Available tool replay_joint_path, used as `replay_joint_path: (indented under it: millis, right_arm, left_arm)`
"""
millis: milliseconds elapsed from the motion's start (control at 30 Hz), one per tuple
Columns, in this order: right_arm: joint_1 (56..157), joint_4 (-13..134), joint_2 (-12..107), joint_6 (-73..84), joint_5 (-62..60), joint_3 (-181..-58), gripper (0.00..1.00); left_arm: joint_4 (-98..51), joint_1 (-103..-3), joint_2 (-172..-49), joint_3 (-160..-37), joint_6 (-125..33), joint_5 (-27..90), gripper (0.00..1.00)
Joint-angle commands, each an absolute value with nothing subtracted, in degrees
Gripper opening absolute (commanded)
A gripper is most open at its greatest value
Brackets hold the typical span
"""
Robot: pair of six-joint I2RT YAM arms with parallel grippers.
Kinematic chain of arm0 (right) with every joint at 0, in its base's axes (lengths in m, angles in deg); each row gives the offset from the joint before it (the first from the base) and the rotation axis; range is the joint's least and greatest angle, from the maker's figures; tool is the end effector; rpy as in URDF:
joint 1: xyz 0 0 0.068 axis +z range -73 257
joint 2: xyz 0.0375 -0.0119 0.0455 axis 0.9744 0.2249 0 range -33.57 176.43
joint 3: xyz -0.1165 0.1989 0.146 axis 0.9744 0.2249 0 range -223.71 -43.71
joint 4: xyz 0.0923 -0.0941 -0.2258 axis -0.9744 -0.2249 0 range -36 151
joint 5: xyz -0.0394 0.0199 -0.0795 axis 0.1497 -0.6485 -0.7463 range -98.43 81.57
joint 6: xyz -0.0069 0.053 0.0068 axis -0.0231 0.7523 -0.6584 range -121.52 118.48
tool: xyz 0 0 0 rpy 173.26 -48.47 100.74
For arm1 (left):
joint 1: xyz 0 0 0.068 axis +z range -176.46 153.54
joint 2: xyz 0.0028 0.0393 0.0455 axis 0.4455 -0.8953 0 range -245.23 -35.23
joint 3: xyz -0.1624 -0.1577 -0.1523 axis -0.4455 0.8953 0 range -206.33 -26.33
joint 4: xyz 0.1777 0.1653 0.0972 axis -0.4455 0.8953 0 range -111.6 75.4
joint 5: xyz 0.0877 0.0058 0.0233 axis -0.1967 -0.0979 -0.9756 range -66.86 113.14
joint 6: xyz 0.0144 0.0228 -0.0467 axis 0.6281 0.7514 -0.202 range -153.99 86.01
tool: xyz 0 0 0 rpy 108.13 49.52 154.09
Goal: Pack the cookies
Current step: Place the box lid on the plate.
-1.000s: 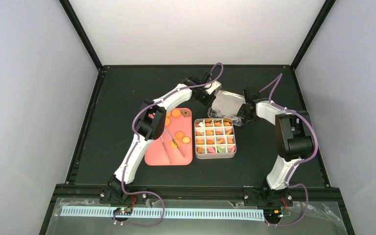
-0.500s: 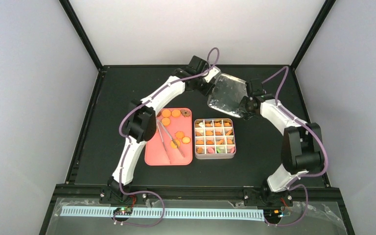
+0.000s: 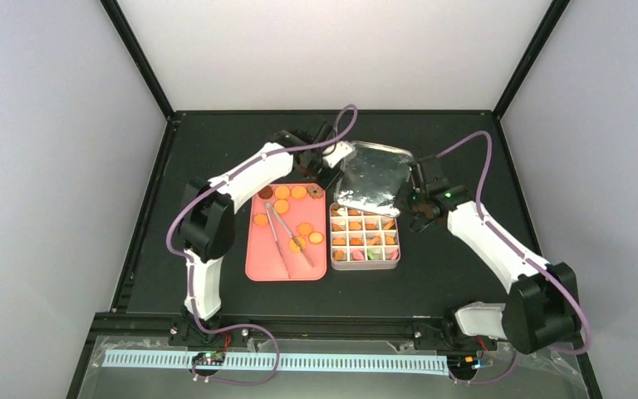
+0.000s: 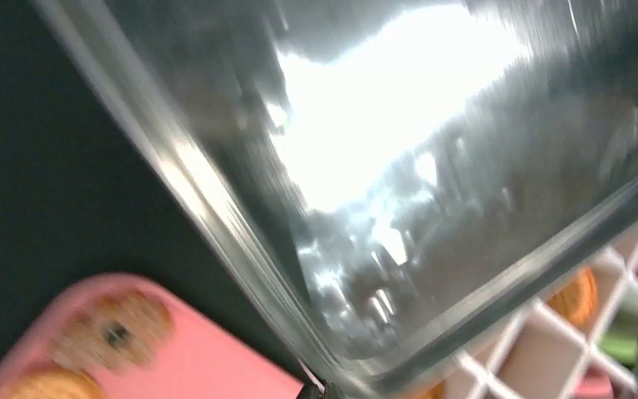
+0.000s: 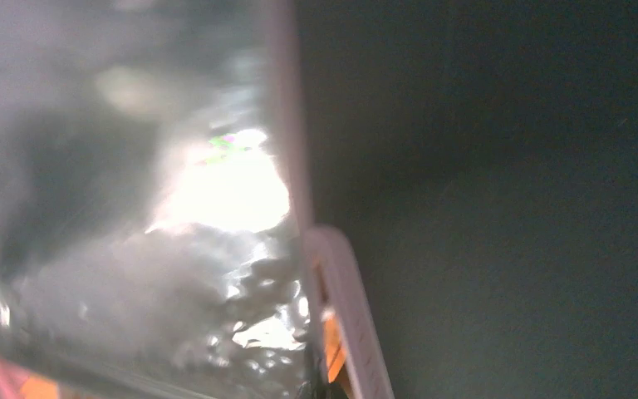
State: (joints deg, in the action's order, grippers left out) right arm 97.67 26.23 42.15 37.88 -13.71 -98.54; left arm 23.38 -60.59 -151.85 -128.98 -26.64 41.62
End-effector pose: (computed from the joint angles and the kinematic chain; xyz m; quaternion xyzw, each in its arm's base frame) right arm 0.2510 0.0911 0.2477 0.1687 0.9395 0.1095 0.2774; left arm 0.3630 -0.2597 0.2563 0.3770 0.8741 -0.2118 0.2212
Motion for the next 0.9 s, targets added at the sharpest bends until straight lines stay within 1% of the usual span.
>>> replay_joint_path:
  millis: [0, 200, 567, 700, 733, 767, 833, 867]
  right_arm:
    - [100.73, 29.44, 36.63, 42.43, -10.32, -94.67, 0.01]
    - [102.44, 30.64, 34.16, 45.17, -8.22, -88.07, 0.01]
    - [103.70, 30.01, 27.46, 45.95, -7.89, -79.27, 0.01]
    - [105.66, 29.70, 26.81, 45.82, -8.45, -77.38, 0.01]
    - [106.04, 29.50, 26.77, 45.78, -8.62, -77.03, 0.01]
    - [106.35, 29.16, 26.69, 45.91, -8.75, -76.78, 0.01]
    - [106.85, 28.68, 25.93, 46.12, -9.14, -76.23, 0.01]
    - [106.95, 28.36, 25.18, 46.25, -9.32, -76.08, 0.01]
  left_arm:
    - [25.14, -62.32, -145.38, -117.76, -27.72, 46.21, 0.02]
    - [24.59, -63.65, -142.84, -109.14, -28.08, 46.66, 0.02]
    - [25.07, -63.81, -139.84, -104.05, -26.09, 47.39, 0.02]
    - [27.21, -63.76, -138.64, -103.41, -24.54, 49.54, 0.02]
    - [28.00, -63.79, -138.18, -103.45, -24.01, 49.95, 0.05]
    - [28.81, -63.76, -137.48, -103.52, -23.32, 50.09, 0.15]
    - [29.64, -63.80, -136.39, -103.50, -22.59, 49.48, 0.40]
    - [29.58, -63.79, -135.92, -103.42, -22.49, 49.09, 0.48]
